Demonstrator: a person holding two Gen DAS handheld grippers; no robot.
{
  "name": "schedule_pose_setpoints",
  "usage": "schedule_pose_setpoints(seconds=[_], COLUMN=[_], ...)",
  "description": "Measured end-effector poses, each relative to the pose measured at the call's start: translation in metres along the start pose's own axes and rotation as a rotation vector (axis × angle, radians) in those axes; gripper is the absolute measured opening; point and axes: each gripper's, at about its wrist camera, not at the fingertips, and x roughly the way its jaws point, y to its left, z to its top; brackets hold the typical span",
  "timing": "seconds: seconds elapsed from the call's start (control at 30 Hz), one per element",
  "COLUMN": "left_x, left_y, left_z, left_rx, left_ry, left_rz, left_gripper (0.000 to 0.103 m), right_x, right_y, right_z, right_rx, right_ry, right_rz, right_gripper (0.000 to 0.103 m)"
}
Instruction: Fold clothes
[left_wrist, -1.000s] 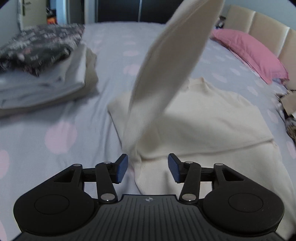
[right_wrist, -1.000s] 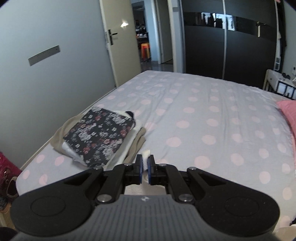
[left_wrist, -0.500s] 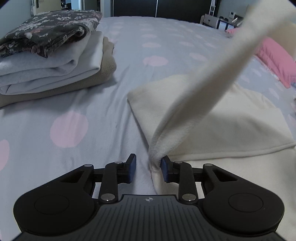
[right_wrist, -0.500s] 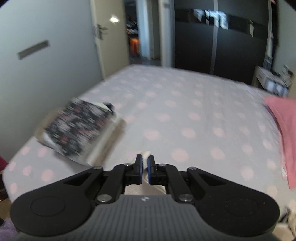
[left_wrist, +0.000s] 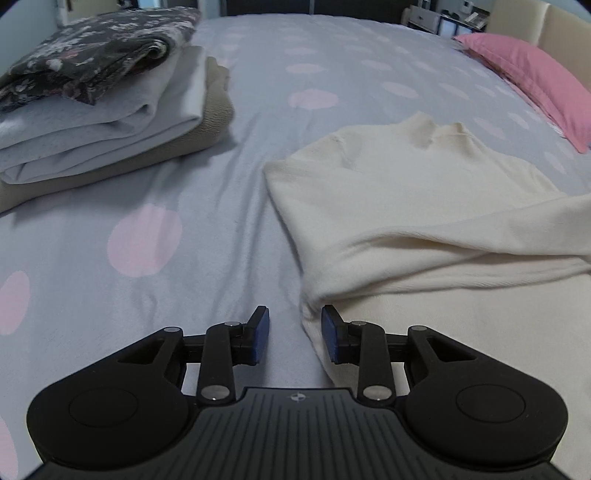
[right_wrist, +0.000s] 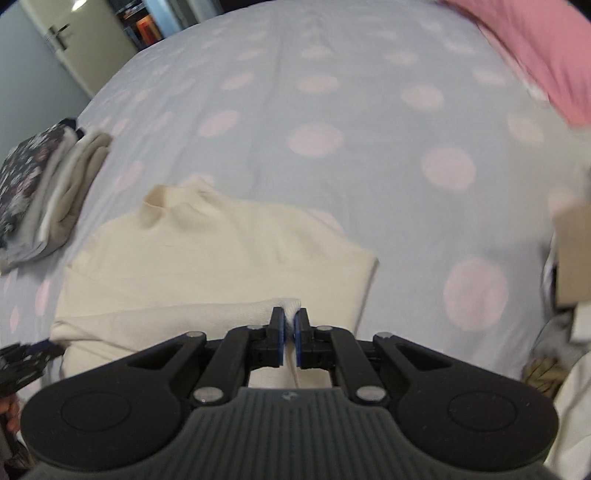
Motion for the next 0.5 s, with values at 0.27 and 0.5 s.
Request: schedule_pose_setpoints(seconds=[0.27, 0.5], left_x=[-0.027, -0.010], left_y=[-0.005, -0.010], left_z=[0.017, 0.024], left_rx=[0.152, 0.346], left_ry=[-0.003, 0.011], left_rz=[-0.056, -0.001], left_gripper=[0.035, 0.035], right_x=[-0.007, -0.024], right_y=[0.004, 0.020], right_z=[-0.008, -0.040], right_rx=[-0.100, -0.204], right_ry=[-0.070, -0.054], right_rz=[-0.009, 0.036], right_gripper=[0.034, 0.039])
